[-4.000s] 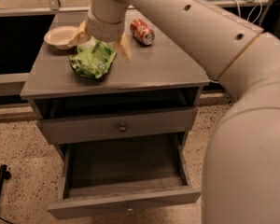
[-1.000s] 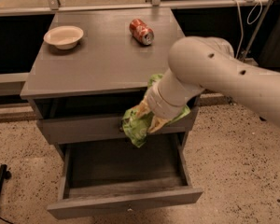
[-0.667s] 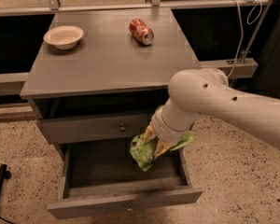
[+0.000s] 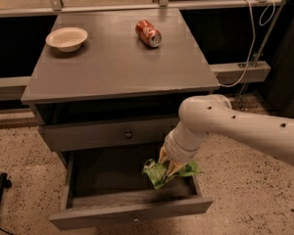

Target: Place green rice chip bag into middle drawer

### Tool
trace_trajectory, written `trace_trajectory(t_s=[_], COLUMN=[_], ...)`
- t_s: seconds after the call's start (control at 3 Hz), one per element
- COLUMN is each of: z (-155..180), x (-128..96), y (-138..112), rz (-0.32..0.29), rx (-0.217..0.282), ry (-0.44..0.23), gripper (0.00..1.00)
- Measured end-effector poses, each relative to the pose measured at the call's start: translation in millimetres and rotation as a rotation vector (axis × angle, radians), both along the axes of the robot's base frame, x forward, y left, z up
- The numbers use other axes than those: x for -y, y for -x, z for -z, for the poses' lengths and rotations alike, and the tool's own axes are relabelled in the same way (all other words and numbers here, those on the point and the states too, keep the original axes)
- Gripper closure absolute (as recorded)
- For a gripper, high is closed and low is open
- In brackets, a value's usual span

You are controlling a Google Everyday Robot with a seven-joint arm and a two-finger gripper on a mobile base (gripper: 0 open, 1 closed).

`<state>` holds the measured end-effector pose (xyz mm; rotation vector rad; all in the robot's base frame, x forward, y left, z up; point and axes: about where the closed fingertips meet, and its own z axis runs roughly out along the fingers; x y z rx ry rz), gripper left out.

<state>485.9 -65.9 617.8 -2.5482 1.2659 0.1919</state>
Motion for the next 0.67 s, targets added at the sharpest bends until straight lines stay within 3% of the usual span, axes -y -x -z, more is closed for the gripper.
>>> trace_trajectory(t_s=[0.33, 0.67], z=[26, 42], x=[-15, -22], y=[-38, -55], rz=[0.031, 0.075], rx=[-0.008, -0.011], ry=[-0.046, -0.077], gripper=[0.75, 0.5])
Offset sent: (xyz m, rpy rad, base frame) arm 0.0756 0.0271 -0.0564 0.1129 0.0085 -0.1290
